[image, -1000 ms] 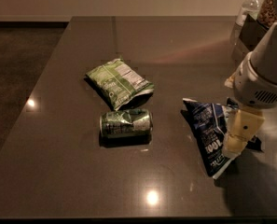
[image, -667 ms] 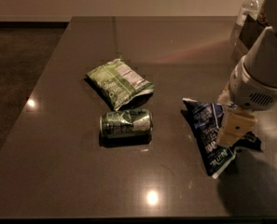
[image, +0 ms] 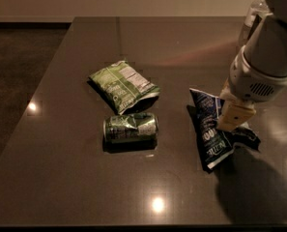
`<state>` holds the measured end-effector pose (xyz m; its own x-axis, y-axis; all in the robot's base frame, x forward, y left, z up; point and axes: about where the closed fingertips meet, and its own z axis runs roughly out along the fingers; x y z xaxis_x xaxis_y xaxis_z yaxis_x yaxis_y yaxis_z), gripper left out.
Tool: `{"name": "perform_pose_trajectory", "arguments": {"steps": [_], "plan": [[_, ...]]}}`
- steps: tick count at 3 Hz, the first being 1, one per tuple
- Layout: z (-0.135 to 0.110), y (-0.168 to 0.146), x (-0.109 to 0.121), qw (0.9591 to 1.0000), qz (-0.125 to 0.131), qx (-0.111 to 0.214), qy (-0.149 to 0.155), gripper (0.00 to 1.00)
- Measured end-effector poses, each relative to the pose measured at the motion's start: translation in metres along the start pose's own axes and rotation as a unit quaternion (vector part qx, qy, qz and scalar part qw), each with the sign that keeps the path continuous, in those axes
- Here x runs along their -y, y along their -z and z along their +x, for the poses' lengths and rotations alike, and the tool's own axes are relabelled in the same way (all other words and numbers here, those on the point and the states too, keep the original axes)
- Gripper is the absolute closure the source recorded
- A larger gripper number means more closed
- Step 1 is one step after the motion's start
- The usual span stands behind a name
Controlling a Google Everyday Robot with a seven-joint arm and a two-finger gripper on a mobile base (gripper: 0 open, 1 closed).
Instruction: Move blue chip bag near green jalapeno chip bag
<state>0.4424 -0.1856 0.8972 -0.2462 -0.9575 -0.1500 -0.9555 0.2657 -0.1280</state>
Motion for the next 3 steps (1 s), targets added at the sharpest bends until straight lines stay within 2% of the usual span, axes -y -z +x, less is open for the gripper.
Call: {"name": "perform_pose_trajectory", "arguments": {"steps": [1,2,3], "plan": [[-0.018,0.012,0.017,0.9995,0.020,0.000,0.023,1.00],[-0.038,0.021,0.037,0.9982,0.036,0.003,0.048,1.00],[-0.069,0.021,0.066,0.9969,0.024,0.024,0.071,1.00]]}}
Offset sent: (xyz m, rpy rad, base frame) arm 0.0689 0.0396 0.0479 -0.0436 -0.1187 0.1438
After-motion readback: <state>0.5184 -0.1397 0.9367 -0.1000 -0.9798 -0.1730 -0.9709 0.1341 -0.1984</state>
